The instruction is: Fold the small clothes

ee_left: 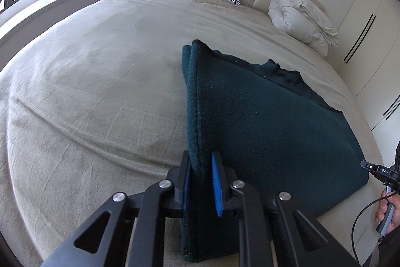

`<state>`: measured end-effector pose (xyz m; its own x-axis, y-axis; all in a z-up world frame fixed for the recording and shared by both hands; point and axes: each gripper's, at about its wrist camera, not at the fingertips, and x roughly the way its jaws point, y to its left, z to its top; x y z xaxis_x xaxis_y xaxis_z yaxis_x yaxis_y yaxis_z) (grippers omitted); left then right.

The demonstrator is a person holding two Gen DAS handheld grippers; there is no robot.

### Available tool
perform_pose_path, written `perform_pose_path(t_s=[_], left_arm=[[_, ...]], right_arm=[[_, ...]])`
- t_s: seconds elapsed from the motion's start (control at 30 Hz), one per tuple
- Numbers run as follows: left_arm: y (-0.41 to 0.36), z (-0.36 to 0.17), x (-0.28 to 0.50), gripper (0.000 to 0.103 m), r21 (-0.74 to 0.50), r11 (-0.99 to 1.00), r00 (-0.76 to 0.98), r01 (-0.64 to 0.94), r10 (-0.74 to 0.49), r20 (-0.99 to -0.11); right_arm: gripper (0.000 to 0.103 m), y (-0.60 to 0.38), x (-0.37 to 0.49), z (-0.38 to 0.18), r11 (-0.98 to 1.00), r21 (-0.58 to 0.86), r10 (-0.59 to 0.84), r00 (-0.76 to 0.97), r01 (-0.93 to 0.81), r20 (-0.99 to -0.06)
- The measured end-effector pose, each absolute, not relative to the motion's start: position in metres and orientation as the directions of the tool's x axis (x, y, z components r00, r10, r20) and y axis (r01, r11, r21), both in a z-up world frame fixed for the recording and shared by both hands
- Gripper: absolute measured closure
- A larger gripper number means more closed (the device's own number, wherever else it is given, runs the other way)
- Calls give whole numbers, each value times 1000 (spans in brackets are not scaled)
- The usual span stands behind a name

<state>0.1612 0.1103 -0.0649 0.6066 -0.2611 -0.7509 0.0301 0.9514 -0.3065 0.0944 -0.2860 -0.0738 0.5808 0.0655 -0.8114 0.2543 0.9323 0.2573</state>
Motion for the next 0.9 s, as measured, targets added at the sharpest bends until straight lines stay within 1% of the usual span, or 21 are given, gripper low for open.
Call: perform_pose_path(t_s=[0.43, 0.67, 0.73, 0.77, 0.87, 0.9], left_arm=[[113, -67, 163, 88, -302, 952, 589, 46, -270, -761], [114, -70, 160, 87, -306, 951, 589, 45, -273, -761], [116, -70, 159, 87, -314, 949, 587, 41, -277, -761], [116, -69, 158, 84, -317, 948, 587, 38, -278, -760], [123, -65, 154, 81, -350, 937, 598, 21, -292, -746], [126, -60, 151, 81, -354, 935, 611, 14, -288, -737]], right_arm=[[99, -295, 75, -81, 894, 340, 111, 592, 292, -799], [98, -310, 78, -95, 842, 451, 190, 619, 297, -762], [98, -309, 81, -95, 846, 442, 187, 612, 298, -769], [98, -308, 82, -94, 852, 432, 181, 606, 297, -775], [96, -304, 80, -86, 862, 401, 153, 595, 309, -789], [92, -305, 76, -80, 862, 388, 128, 600, 327, -789]])
